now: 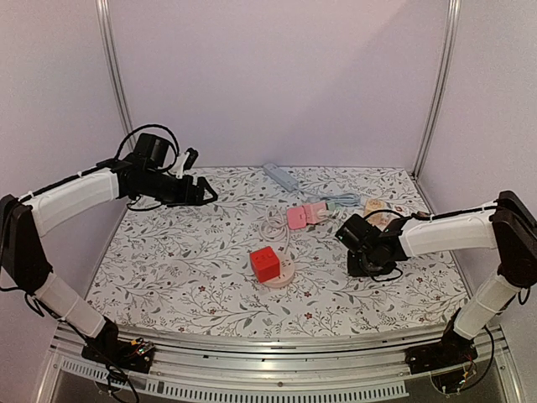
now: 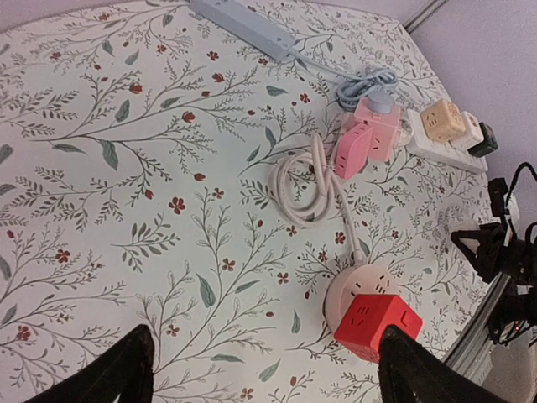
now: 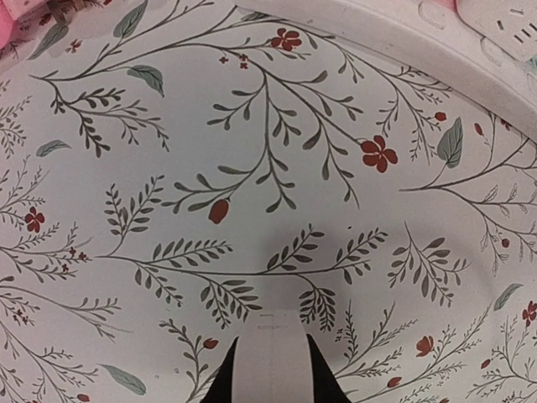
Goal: Pull the plug off the socket
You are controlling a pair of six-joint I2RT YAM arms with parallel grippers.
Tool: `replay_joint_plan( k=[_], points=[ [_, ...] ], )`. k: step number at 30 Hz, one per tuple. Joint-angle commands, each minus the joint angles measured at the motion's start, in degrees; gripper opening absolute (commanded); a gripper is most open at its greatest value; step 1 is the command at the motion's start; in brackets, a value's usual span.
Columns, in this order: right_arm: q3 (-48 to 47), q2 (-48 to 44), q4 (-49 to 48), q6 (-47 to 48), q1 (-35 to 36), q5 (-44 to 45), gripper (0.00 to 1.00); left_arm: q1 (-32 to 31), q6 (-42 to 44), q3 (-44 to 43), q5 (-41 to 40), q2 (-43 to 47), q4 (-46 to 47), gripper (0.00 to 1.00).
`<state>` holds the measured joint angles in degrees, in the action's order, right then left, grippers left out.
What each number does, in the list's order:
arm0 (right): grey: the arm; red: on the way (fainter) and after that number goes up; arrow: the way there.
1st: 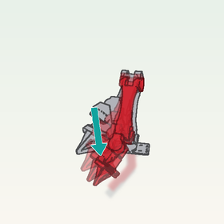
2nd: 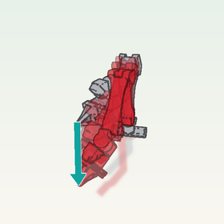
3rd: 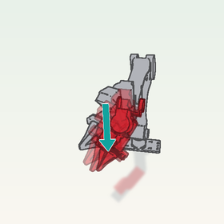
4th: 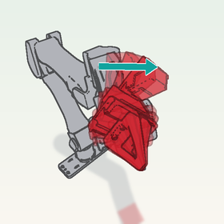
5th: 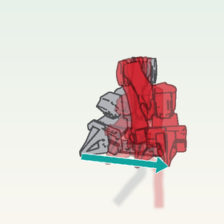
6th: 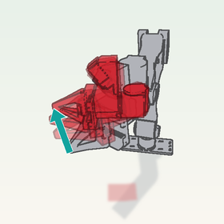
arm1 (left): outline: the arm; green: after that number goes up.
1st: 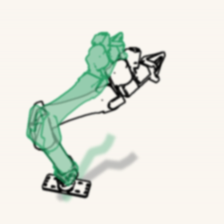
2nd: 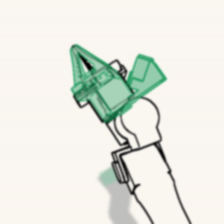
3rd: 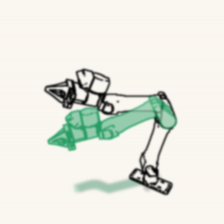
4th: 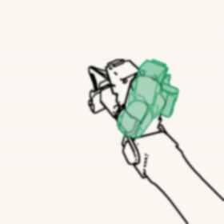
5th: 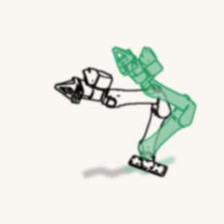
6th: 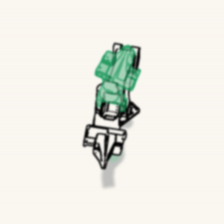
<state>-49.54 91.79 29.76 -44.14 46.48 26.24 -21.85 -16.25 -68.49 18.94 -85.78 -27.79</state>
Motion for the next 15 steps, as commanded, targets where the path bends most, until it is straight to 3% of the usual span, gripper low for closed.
replay_joint_plan(
  k=[1, 15],
  points=[
    [-1.7, 2.0, 0.3, -0.5, -0.2, 1.2, 0.18, -0.2, -0.3, 0.3, -1.0, -0.1, -0.5, 0.9],
    [-2.8, 3.4, 0.5, -0.1, -0.2, 0.0, 0.36, -0.2, -0.4, 0.2, -0.7, -0.4, -0.7, 0.91]
  ],
)
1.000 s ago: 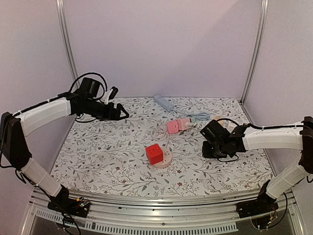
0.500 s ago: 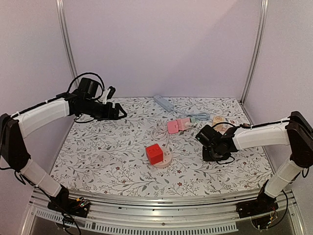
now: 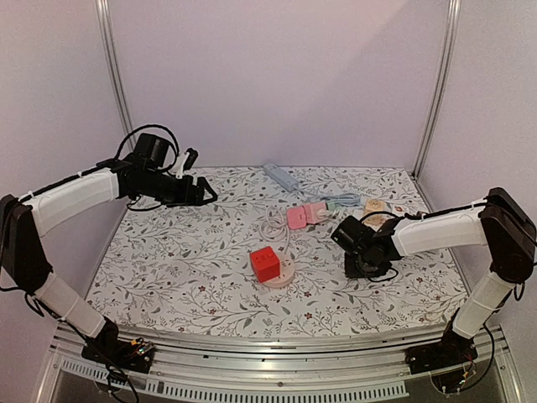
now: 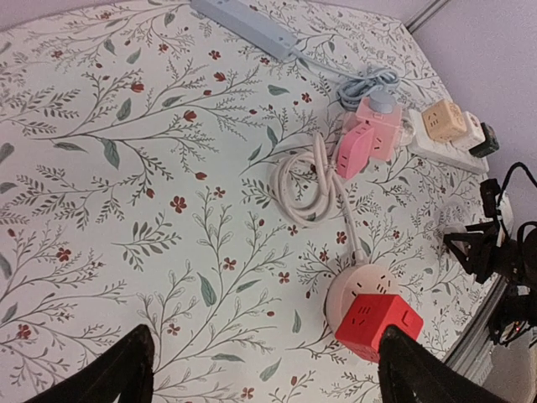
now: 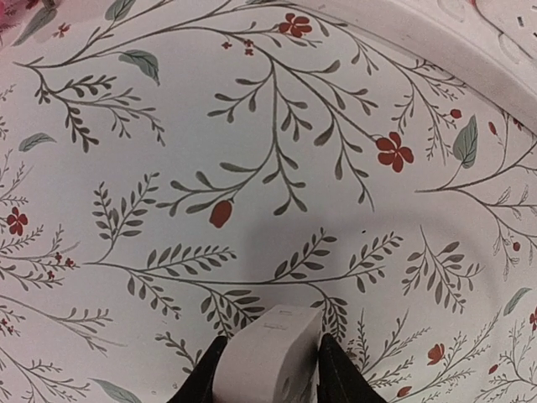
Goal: Pull the plug off the socket
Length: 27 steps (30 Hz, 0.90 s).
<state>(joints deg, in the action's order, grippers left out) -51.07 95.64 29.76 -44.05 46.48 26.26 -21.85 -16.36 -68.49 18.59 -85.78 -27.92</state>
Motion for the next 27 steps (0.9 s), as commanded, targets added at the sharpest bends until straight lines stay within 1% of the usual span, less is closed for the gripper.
replay_joint_plan(
  k=[1, 8, 13, 16, 19, 21, 24, 27],
  points=[
    [-1.3, -0.6, 0.4, -0.1, -0.2, -0.1, 0.37, -0.2, -0.3, 0.2, -0.4, -0.4, -0.5, 0.9],
    [-0.7, -3.2, -1.7, 1.8, -0.2, -2.2, 0.49, -0.2, -0.3, 0.2, -0.4, -0.3, -0.7, 0.9],
    [-0.3, -7.6, -2.7, 4.0, 0.4, -3.4, 0.57, -0.2, -0.5, 0.2, -0.4, -0.2, -0.7, 0.9],
    [-1.5, -10.6, -2.8, 7.0, 3.1, -3.2, 0.63, -0.2, -0.6, 0.3, -0.3, -0.1, -0.6, 0.91],
    [-3.8, -12.5, -3.3, 9.6, 6.0, -4.9, 0.68, -0.3, -0.8, 0.5, -0.1, 0.2, -0.5, 0.91],
    [-5.4, -12.8, -4.5, 10.9, 8.7, -5.2, 0.75, -0.3, -0.9, 0.5, 0.0, 0.4, -0.4, 0.9],
    [-7.9, -11.2, -7.2, 12.6, 12.3, -5.7, 0.84, -0.4, -1.1, 0.6, 0.2, 0.3, -0.2, 0.9],
    [-10.8, -8.2, -9.5, 13.1, 14.4, -7.4, 0.88, -0.6, -1.2, 0.7, 0.3, 0.3, -0.3, 0.9]
  ],
)
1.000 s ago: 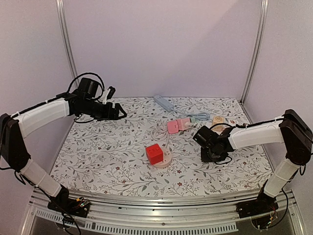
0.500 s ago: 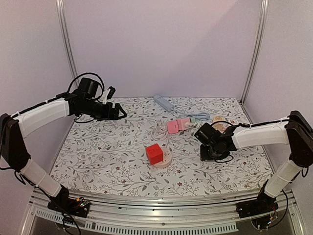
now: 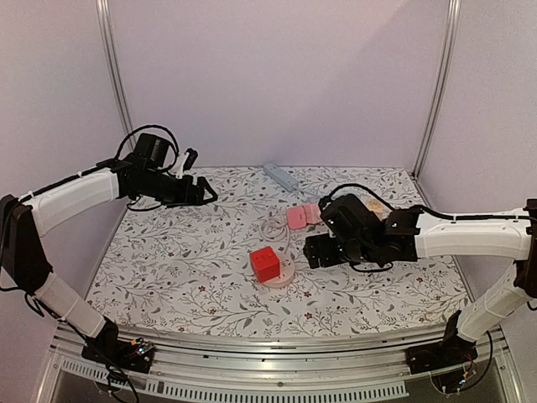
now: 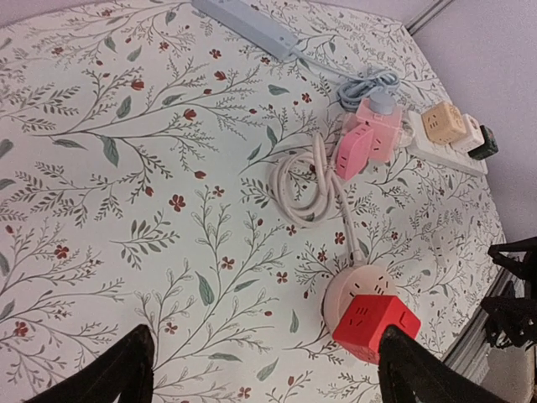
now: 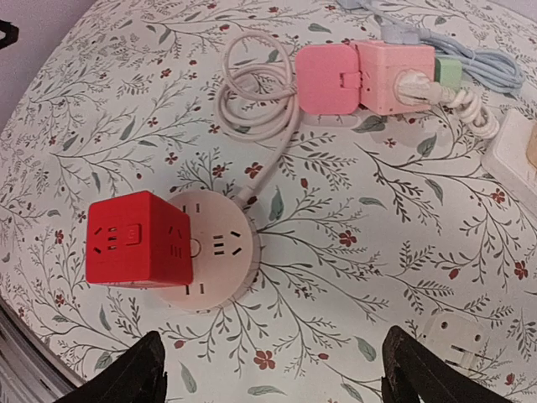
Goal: Pull the plug off the socket
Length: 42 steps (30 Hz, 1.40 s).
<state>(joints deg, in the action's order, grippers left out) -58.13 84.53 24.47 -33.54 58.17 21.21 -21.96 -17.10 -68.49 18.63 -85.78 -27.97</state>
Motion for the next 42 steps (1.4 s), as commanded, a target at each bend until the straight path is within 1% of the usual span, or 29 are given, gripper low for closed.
replay_joint_plan(
  k=[1, 8, 13, 18, 32, 34, 36, 37, 40, 42],
  points=[
    [-5.1, 4.6, -4.7, 2.6, 3.3, -2.8, 0.89, -0.6, -0.5, 0.7, 0.2, 0.3, -0.2, 0.91],
    [-15.2, 15.5, -4.3, 5.0, 7.8, -2.1, 0.94, -1.4, -0.2, 0.7, -0.4, 0.5, -0.5, 0.9],
    [-20.0, 21.2, -3.7, 6.8, 8.8, -2.4, 0.98, -1.9, -0.2, 0.6, -1.3, 0.5, -0.9, 0.9],
    [-24.8, 27.0, -0.6, 8.8, 9.6, -0.7, 0.99, -2.1, 0.2, 0.5, -1.8, 0.3, -1.3, 0.9],
    [-29.2, 33.2, 1.2, 7.6, 9.6, -0.4, 0.99, -2.5, 0.4, 0.1, -2.2, -0.5, -1.9, 0.9],
    [-29.4, 33.7, 1.6, 6.7, 9.7, 0.2, 0.97, -2.6, 0.5, 0.1, -2.2, -0.6, -1.9, 0.9],
    [-29.7, 34.2, 1.9, 5.6, 9.6, 0.5, 0.93, -2.6, 0.4, 0.0, -2.3, -0.8, -1.9, 0.9],
    [-29.7, 34.4, 1.9, 5.0, 9.6, 0.6, 0.91, -2.7, 0.5, 0.0, -2.2, -0.7, -1.9, 0.9],
    [-30.2, 34.8, 1.9, 3.8, 9.7, 0.4, 0.79, -2.8, 0.5, 0.0, -2.2, -0.8, -1.9, 0.9],
    [-30.4, 35.2, 2.0, 3.5, 9.7, 0.6, 0.75, -2.8, 0.4, 0.0, -2.1, -0.9, -1.9, 0.9]
  ],
)
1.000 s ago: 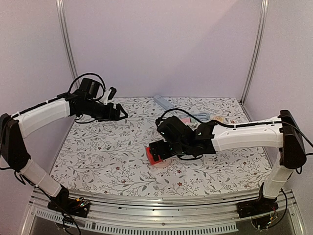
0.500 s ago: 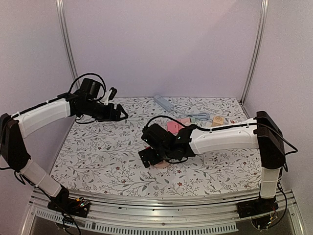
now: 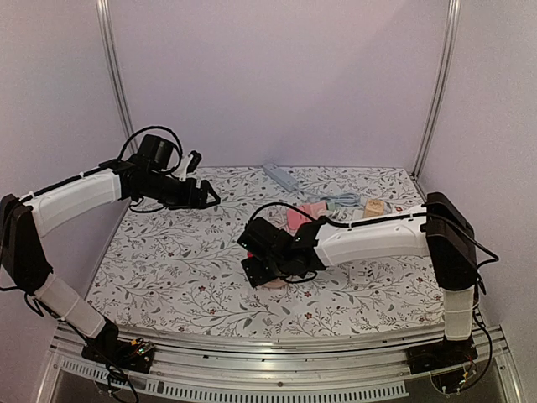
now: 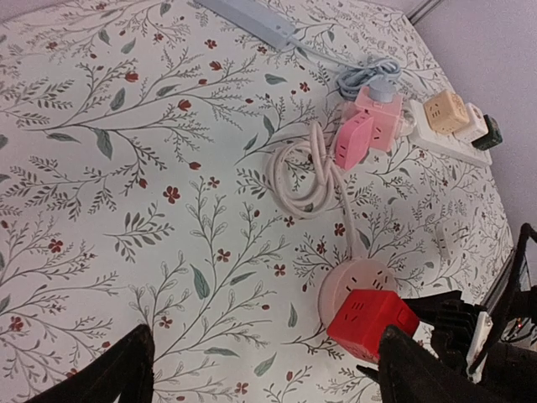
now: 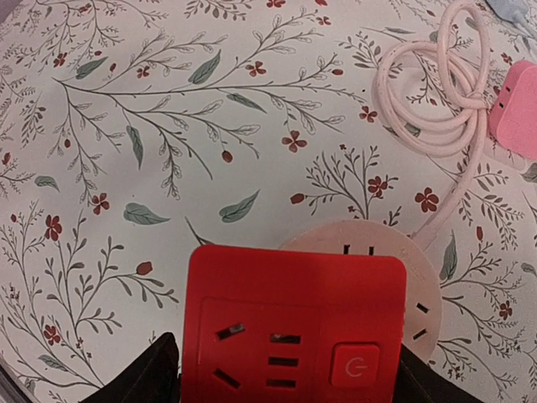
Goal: Pull the plug off the socket
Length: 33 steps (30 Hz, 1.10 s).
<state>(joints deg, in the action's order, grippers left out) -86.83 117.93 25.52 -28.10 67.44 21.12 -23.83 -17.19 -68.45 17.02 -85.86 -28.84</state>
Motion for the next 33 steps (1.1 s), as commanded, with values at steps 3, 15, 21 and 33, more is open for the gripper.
replay_joint_plan(
  k=[3, 15, 21, 33],
  points=[
    [-1.8, 2.1, 1.1, -2.0, 0.4, 1.4, 0.69, -1.2, 0.5, 0.0, -0.4, -0.9, -1.1, 0.9],
    [4.4, -2.4, -7.4, -5.6, -2.7, -2.7, 0.39, -2.3, 0.3, 1.8, -0.8, 1.3, 1.5, 0.9],
    [13.1, -9.4, -19.6, -2.1, -3.2, -4.1, 0.35, -3.0, -0.8, 1.4, 5.9, -1.4, 2.8, 0.9],
    [22.4, -15.9, -35.7, 2.7, -2.6, -6.8, 0.34, -4.2, -3.7, -2.6, 15.2, -12.8, -0.3, 0.89]
  ],
)
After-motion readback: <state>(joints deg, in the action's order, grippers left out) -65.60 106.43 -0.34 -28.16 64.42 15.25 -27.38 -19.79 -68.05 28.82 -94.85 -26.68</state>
